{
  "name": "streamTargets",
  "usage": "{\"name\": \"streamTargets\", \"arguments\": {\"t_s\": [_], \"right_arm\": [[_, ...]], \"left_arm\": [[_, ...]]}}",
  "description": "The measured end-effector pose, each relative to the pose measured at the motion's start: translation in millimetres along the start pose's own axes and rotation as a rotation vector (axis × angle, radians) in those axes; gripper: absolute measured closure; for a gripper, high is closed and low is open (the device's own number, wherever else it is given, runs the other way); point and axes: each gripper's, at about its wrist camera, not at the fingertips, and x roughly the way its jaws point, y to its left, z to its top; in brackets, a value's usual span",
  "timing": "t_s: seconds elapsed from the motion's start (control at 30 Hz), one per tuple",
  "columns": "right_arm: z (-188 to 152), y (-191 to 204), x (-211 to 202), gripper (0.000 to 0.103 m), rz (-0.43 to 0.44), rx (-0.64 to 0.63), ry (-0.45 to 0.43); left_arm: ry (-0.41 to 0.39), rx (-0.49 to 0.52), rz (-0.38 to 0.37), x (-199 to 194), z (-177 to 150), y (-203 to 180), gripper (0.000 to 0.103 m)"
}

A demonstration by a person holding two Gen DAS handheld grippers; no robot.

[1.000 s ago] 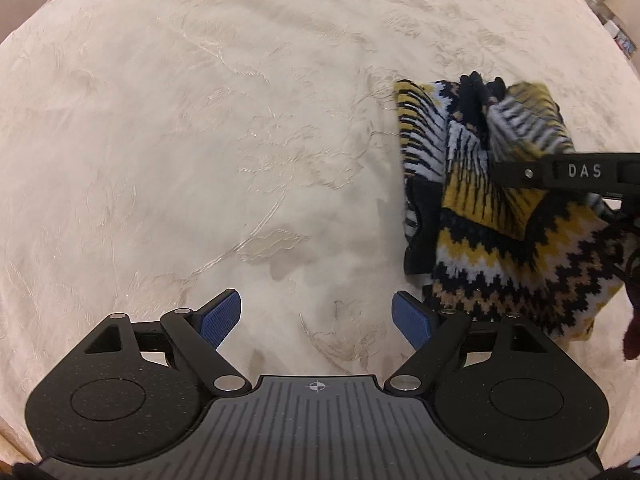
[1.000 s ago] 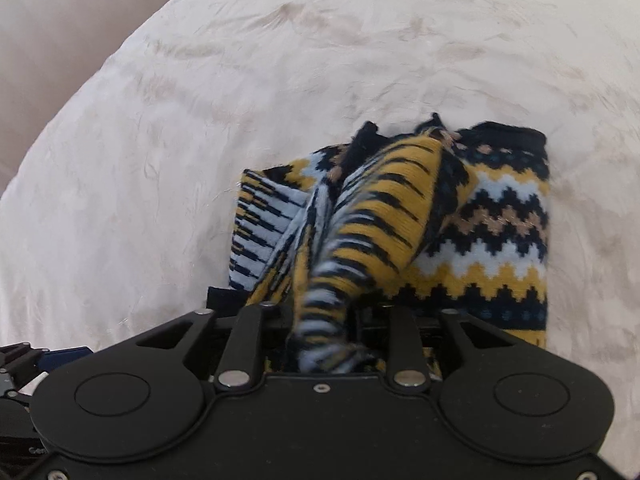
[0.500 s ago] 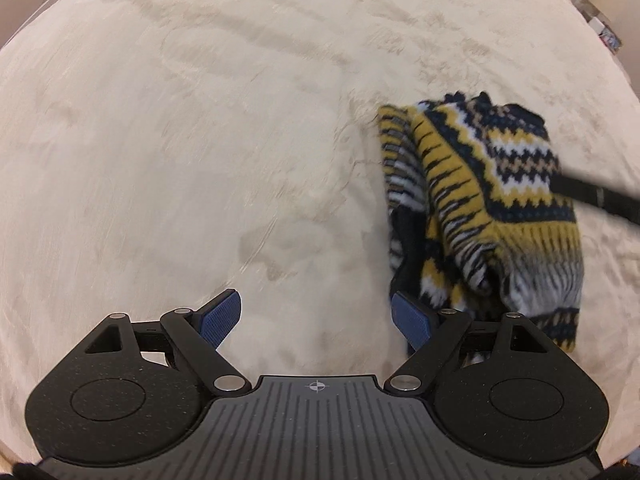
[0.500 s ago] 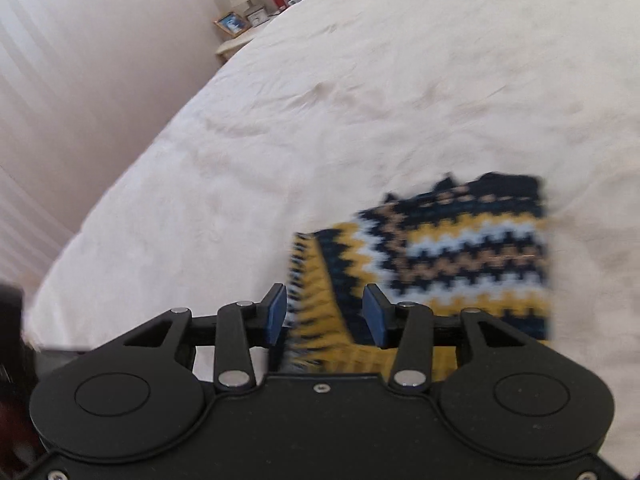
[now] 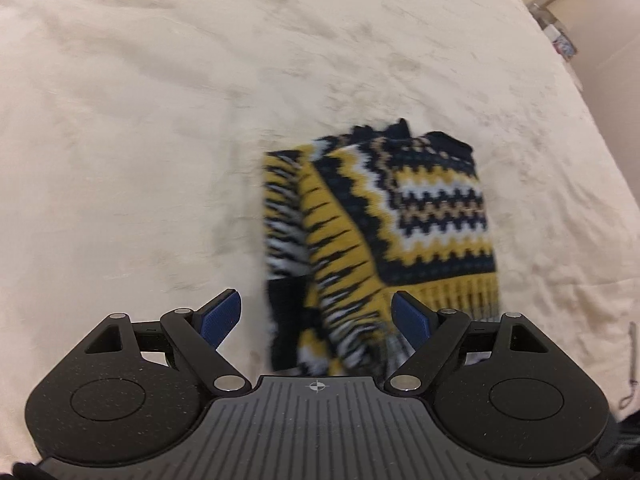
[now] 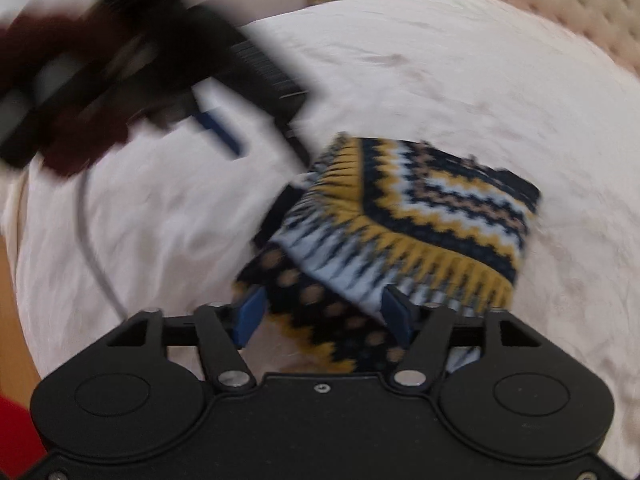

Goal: Fold small clothes

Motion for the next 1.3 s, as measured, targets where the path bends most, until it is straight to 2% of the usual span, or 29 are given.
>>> {"name": "streamTargets", "arguments": {"t_s": [0.17, 0.3, 0.5, 0.57, 0.63, 0.73, 0.77, 0.87, 0.9, 0.93, 0.97, 1.03, 1.17, 1.27, 1.3], "right_arm": [[3.9, 30.1, 17.9, 0.031, -0.069, -0.205, -0.036], [5.7, 38.3, 38.3, 0.036, -0.093, -0.286, -0.001], [-0.5, 50.3, 41.7, 0.041, -0.118, -0.394, -0.003], [-3.0, 54.5, 35.8, 0.038, -0.123, -0.415, -0.035], [-6.1, 60.3, 30.0, 0.029, -0.115, -0.437, -0.060], [-11.7, 65.4, 34.6, 0.029, -0.131, -0.486, -0.053], [-12.2, 65.3, 38.2, 0.029, -0.138, -0.487, -0.041], [-9.8, 60.0, 49.2, 0.038, -0.164, -0.461, -0.009], [-7.8, 57.5, 51.3, 0.055, -0.170, -0.452, -0.002], [-4.6, 52.1, 53.4, 0.085, -0.164, -0.425, 0.006], [0.1, 46.7, 51.3, 0.089, -0.153, -0.378, 0.005], [9.8, 36.0, 36.5, 0.089, -0.119, -0.267, -0.040], [24.4, 29.6, 9.3, 0.089, -0.061, -0.172, -0.142], [27.7, 33.9, 26.3, 0.086, -0.002, -0.147, -0.085], [26.5, 36.3, 37.6, 0.079, 0.017, -0.146, -0.045]], "left_arm": [[0.049, -0.006, -0.054, 22.8, 13.8, -11.0, 0.022], [0.097, -0.040, -0.083, 44.8, 23.9, -14.3, 0.034], [0.100, -0.029, -0.046, 58.0, 31.6, -18.7, 0.039], [0.100, -0.039, -0.051, 58.7, 32.3, -17.0, 0.039], [0.103, -0.041, -0.052, 59.7, 32.6, -15.6, 0.039], [0.100, -0.042, -0.047, 62.9, 33.9, -13.9, 0.040], [0.097, -0.042, -0.046, 64.1, 33.9, -13.7, 0.042], [0.065, -0.020, -0.033, 65.4, 33.4, -13.8, 0.063], [0.036, -0.009, -0.026, 63.6, 32.3, -14.2, 0.078], [0.011, 0.002, -0.019, 60.4, 31.2, -14.5, 0.085], [-0.012, 0.009, -0.017, 56.3, 30.0, -15.4, 0.086], [-0.083, 0.027, -0.021, 40.8, 26.4, -19.1, 0.092], [-0.184, 0.101, -0.006, 11.1, 20.9, -26.0, 0.092], [-0.147, 0.083, 0.033, 20.2, 20.6, -16.9, 0.092], [-0.116, 0.069, 0.049, 29.5, 20.7, -12.2, 0.091]]}}
